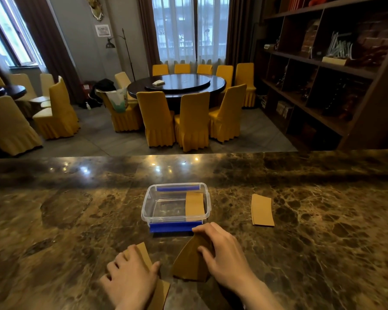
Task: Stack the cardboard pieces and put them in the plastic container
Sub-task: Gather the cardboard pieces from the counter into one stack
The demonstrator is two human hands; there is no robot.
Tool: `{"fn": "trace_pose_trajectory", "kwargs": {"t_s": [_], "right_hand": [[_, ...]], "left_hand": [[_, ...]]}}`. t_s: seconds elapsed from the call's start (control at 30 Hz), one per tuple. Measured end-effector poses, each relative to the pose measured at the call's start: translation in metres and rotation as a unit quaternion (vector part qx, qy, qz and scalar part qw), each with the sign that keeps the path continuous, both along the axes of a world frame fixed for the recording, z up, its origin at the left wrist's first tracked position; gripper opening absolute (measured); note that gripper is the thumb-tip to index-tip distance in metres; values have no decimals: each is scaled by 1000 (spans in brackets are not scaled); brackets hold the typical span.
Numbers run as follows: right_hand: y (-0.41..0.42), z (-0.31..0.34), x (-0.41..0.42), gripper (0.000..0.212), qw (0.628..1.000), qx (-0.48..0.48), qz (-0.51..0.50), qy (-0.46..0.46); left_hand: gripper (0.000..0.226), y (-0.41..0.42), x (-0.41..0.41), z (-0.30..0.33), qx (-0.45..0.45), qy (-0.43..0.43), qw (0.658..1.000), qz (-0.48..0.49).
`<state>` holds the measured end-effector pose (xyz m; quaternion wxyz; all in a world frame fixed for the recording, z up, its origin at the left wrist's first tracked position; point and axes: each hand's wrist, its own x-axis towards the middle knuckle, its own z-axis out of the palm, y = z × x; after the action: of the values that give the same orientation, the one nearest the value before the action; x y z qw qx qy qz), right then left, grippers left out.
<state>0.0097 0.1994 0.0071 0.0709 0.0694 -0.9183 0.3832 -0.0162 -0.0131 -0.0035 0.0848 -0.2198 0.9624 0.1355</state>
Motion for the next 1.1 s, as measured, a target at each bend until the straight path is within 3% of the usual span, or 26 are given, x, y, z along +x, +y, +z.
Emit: {"fn": "trace_pose_trajectory", "kwargs": {"t_s": [0.07, 0.17, 0.3, 0.47, 0.6, 0.77, 0.87, 0.97, 1.1], "right_hand": [[-2, 2, 2, 43, 1000, -2, 15, 9], [-1, 3, 3, 42, 1000, -15, 21, 15], [2, 5, 4, 39, 999, -43, 25, -2], [4, 4, 6, 35, 997, -63, 29, 14], [10, -2, 8, 37, 997, -68, -14, 43], [18, -14, 13, 35, 993, -21, -94, 68], [25, -19, 17, 43, 989, 32, -131, 69], [34, -22, 19, 63, 992, 60, -101, 38], [41, -18, 17, 39, 996, 86, -34, 11]], "left_hand": [[82, 3, 2, 2, 19, 12, 1000, -8], [88, 0, 0, 4, 122, 57, 991, -12], [75, -2, 0, 8, 262, 157, 952, 7], [57, 10, -5, 22, 372, 210, 895, -126], [62, 31, -8, 28, 389, 136, 875, -256], [66, 57, -6, 18, 307, 125, 871, -362], [70, 72, -6, 10, 283, 133, 879, -360], [75, 84, -6, 3, 278, 125, 883, -357], [78, 87, -8, 3, 283, 136, 885, -344]]}}
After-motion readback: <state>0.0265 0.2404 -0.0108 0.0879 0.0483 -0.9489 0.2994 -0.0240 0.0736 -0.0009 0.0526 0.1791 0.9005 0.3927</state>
